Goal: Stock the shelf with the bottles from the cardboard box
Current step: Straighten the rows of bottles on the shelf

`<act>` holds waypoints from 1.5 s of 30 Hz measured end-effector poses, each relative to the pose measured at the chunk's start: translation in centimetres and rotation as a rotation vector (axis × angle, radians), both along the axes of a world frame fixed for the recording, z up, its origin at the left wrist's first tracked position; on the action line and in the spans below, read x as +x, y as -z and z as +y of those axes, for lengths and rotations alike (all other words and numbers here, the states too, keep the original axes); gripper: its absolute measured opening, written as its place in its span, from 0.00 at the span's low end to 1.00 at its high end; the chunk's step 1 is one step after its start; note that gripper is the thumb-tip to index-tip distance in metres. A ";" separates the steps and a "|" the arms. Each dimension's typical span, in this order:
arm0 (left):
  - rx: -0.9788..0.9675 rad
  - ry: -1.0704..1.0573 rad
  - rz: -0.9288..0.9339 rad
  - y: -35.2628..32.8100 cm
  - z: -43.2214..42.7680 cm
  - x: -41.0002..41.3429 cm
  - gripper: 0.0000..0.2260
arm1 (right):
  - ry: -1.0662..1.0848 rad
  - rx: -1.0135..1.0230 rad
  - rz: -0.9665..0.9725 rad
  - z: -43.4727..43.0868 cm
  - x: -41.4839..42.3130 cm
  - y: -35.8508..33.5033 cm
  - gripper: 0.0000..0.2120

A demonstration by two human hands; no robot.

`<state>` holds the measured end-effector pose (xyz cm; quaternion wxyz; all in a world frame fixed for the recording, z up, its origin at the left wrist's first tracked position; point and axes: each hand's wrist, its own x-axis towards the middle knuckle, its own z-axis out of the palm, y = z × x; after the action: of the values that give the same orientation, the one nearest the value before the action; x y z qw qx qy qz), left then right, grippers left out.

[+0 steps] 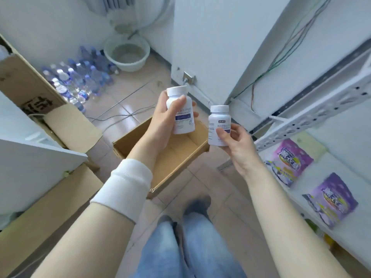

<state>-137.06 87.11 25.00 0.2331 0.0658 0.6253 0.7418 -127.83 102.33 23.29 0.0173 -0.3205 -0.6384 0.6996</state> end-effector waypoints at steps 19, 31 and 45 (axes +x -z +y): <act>0.211 0.548 0.260 -18.5 28.2 36.7 0.09 | 0.661 0.321 0.395 17.7 41.6 -15.6 0.09; 0.288 0.909 0.282 -23.5 44.4 60.4 0.10 | 1.022 0.396 0.400 28.4 66.4 -18.3 0.10; 0.395 1.105 0.292 -27.9 69.0 77.8 0.13 | 1.197 0.481 0.399 50.0 84.0 -22.5 0.11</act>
<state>-59.23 156.11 52.86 0.4790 0.5242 0.3743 0.5964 -43.80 152.33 45.82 0.5903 -0.4708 -0.4733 0.4537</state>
